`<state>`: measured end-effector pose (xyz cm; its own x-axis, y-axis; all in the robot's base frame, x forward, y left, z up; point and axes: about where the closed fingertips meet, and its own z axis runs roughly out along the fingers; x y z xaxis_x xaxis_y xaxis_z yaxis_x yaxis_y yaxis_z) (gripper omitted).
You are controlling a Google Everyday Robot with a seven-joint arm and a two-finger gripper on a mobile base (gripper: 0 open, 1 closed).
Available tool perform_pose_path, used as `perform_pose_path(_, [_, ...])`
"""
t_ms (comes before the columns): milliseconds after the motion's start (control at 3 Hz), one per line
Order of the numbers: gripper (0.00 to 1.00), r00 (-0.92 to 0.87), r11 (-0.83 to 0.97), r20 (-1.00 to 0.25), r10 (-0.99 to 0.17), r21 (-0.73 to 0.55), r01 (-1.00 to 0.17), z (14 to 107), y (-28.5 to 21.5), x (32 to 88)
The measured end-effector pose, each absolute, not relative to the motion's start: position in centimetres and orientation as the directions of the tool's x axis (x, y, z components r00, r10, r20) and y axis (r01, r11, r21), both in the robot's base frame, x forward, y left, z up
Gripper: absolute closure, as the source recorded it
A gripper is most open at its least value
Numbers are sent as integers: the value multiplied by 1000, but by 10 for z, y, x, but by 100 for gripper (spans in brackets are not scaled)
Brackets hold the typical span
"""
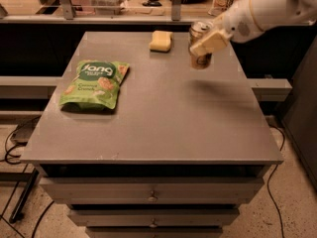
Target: Move orange can near green rice chip bag
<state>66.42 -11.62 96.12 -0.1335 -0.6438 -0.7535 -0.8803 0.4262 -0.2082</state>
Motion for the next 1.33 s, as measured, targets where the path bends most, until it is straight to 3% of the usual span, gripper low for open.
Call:
perform_pose_path(333, [100,-87,414,-748,-658,-262,-872,993,-111,651])
perform_pose_path(667, [100,-70,394,-758,-648,-255,-883,991,-98,652])
perform_pose_path(1333, [100,1,266,-832,-554,-178,-947,973,-15,660])
